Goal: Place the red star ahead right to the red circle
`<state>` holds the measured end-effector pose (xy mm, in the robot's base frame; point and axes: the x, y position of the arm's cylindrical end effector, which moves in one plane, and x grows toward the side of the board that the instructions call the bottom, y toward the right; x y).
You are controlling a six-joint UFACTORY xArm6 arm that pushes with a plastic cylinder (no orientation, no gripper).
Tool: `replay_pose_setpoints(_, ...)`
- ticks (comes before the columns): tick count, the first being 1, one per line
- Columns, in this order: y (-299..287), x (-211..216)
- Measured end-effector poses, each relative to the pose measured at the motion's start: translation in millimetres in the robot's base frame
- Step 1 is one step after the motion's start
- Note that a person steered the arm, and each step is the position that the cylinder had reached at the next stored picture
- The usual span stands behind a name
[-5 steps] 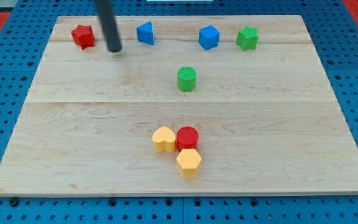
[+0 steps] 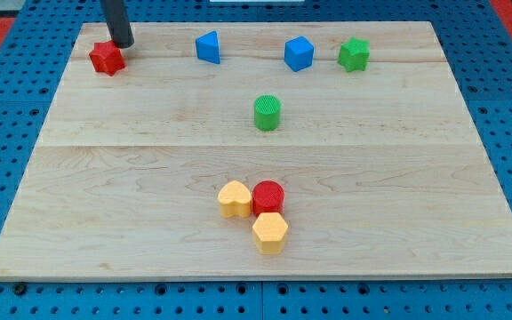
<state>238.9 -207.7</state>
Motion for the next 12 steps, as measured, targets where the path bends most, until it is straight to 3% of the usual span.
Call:
replay_pose_setpoints(2,-41.2,22.9)
replay_pose_setpoints(4,15.5,79.6)
replay_pose_setpoints(5,-23.6,88.2)
replay_pose_setpoints(6,-7.6,66.5)
replay_pose_setpoints(7,-39.4,51.8)
replay_pose_setpoints(8,-58.4,71.9)
replay_pose_setpoints(10,-41.9,158.6)
replay_pose_setpoints(12,-31.5,197.8)
